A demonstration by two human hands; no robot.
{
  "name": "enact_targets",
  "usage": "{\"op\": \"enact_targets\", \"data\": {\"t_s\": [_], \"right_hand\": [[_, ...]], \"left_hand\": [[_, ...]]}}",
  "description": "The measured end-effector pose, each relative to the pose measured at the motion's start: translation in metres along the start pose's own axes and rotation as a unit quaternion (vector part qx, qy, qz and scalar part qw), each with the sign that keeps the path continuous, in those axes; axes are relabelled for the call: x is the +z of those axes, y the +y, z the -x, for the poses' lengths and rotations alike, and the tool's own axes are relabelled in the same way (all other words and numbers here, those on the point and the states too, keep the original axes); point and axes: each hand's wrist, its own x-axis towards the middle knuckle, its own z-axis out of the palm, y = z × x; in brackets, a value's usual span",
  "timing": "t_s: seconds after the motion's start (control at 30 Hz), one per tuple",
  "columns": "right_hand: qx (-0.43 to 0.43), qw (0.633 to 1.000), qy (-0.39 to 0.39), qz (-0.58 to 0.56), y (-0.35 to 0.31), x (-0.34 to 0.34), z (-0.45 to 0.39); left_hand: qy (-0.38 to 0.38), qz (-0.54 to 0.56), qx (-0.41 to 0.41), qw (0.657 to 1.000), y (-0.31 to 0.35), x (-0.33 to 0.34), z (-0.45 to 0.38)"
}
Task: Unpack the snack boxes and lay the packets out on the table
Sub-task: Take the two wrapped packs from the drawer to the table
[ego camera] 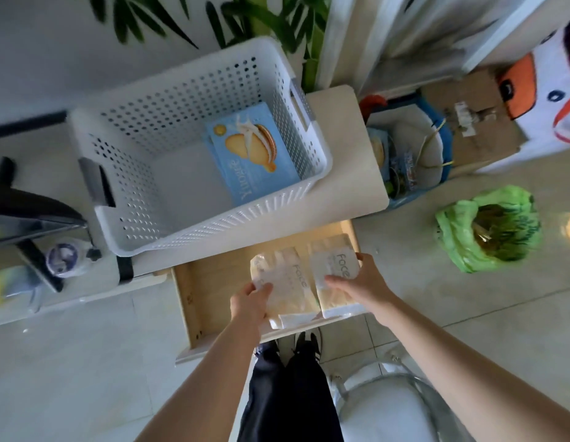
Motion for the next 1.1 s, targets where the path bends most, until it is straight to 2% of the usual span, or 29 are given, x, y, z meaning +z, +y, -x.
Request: {"op": "enact_targets", "data": {"t_s": [0.2,0.47,0.77,0.9,1.1], "right_hand": [[-0.065,0.998,0.024,-0.002,-0.055,-0.011,0.107],[-0.163,0.984,0.044,-0.061,-0.138,-0.019,0.233],[-0.208,0.973,0.023,-0.098,-0.202,-0.002,0.31],[-0.233,0.969,0.021,-0.075,-0.223,0.013,0.333],[-0.254,0.966,-0.024,-0.039,-0.244,0.038,0.355]], "left_hand": [[-0.002,0.04,0.024,0.999,0.032,-0.036,0.1],[-0.028,0.116,0.077,0.99,0.074,-0.091,0.209],[-0.038,0.201,0.146,0.968,0.11,-0.162,0.304],[-0.031,0.221,0.164,0.961,0.115,-0.191,0.326],[0.005,0.269,0.192,0.944,0.109,-0.236,0.343]]}}
